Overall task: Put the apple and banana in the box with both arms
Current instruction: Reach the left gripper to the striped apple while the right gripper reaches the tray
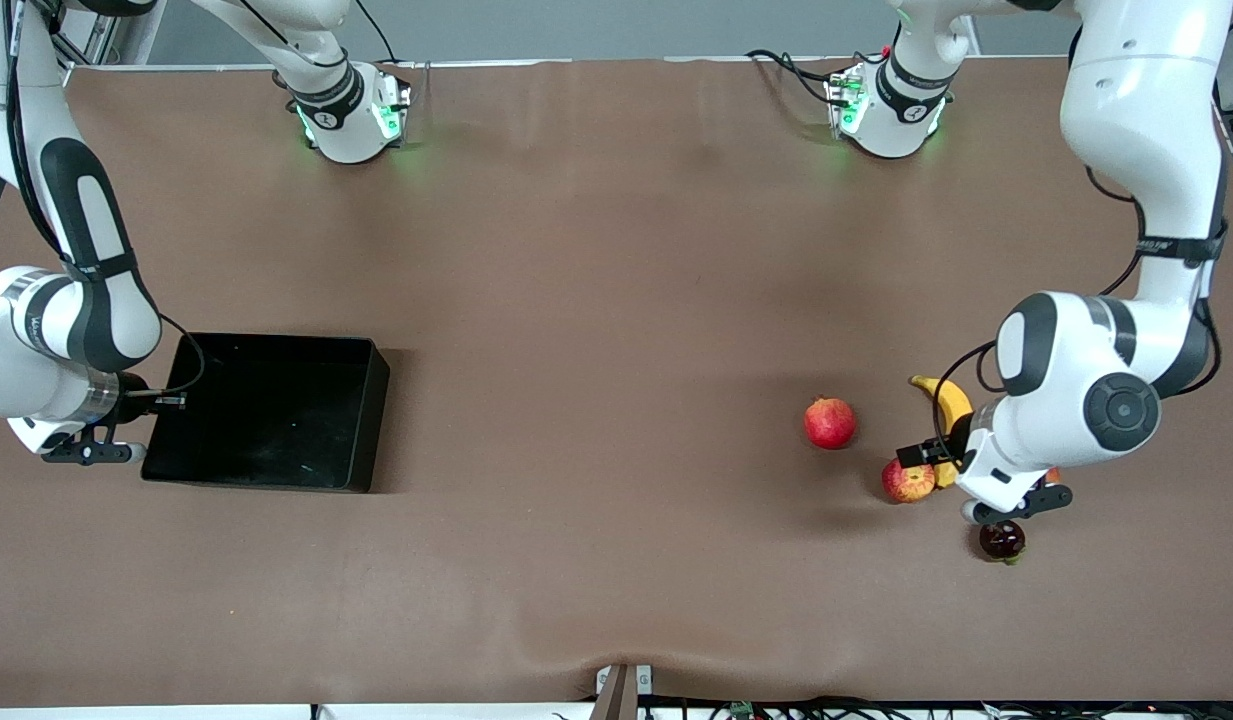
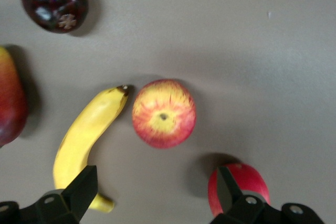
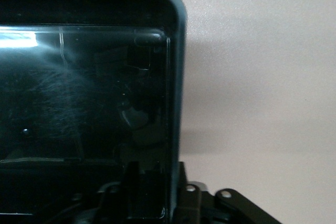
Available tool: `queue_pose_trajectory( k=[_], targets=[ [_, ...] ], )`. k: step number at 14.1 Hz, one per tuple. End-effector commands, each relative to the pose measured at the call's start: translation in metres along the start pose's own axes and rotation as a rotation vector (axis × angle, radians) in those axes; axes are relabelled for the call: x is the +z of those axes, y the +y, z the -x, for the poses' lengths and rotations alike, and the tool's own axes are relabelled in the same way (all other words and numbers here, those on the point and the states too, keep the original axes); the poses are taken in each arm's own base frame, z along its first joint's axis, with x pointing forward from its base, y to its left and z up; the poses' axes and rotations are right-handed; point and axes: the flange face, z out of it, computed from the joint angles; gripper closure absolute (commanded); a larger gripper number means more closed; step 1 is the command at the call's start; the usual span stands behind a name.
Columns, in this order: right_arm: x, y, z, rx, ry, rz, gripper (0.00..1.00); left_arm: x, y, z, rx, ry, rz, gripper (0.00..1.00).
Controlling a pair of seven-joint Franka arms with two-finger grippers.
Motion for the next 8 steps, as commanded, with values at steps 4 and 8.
queue_pose_trajectory(
  k=[4,8],
  targets=[
    [-0.023,-0.013,-0.010,-0.021,0.034,0.008,1.00,0.044,0.004,-0.019,-0.017,0.045,0.030,0.00],
    [-0.073,-0.089,-0.028,-0.053,0.051,0.019,1.00,0.066,0.002,-0.023,-0.020,0.052,0.034,0.00]
  ],
)
